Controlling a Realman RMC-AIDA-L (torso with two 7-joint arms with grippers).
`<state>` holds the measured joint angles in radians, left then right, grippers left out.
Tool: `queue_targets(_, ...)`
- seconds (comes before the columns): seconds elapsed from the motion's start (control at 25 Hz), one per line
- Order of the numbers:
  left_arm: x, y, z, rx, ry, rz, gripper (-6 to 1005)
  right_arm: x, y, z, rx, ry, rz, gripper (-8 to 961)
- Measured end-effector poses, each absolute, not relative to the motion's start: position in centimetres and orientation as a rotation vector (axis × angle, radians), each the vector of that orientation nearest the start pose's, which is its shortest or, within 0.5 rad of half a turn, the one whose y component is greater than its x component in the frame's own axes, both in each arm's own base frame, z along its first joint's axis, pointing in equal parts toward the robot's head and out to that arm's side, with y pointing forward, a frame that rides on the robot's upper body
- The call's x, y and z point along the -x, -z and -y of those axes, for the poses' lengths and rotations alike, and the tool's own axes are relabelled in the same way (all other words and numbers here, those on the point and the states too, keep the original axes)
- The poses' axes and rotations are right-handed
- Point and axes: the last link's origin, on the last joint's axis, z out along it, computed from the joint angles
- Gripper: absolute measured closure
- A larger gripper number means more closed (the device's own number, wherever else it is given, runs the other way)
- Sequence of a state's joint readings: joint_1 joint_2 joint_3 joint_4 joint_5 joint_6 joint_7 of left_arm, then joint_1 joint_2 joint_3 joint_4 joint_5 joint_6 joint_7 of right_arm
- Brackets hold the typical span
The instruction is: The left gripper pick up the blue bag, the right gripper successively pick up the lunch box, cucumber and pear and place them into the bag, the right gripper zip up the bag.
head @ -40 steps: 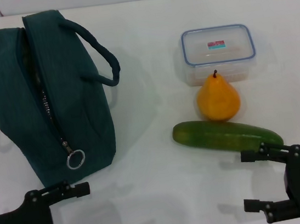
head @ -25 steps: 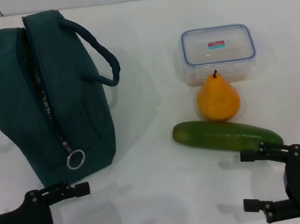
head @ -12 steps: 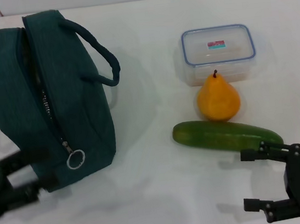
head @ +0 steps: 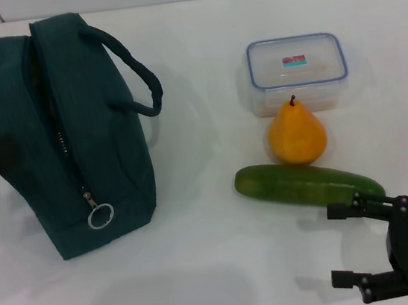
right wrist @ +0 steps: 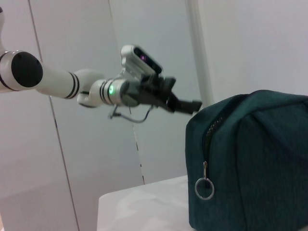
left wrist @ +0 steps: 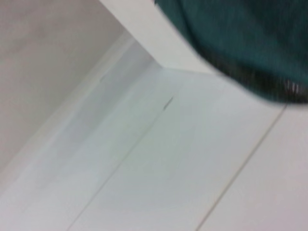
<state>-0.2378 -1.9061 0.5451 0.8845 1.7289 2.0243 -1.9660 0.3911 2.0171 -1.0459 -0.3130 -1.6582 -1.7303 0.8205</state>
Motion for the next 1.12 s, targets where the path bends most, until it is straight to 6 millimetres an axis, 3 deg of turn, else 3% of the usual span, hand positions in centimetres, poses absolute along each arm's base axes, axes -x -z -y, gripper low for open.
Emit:
queue_targets(0.2,28.0,-17.9,-26.3,2.448,1.053,1.245,184,-28.3,3.8,-23.7,2.847,-1.011,-0.260,68)
queue_targets(0.32,27.7,-18.3,-27.6,2.392,0.956,1.344,185,-28.3,3.8,-23.7,2.842,-1.014,-0.260,68)
queue_targets(0.4,27.8,-18.4,-29.4,2.308,0.784,1.445,185,-28.3,3.8,-23.8,2.838,-1.018,-0.259,68)
queue_targets(0.64,26.6,-18.1,-31.3,2.276,0.633,1.482,187,-28.2,3.8,-23.8,2.839,-1.018,-0.258,68)
queue_targets(1.12,26.5,-17.2,-32.4,2.238,0.450,1.591,190,-28.1,3.7,-23.7,2.838,-1.033,-0.255,67)
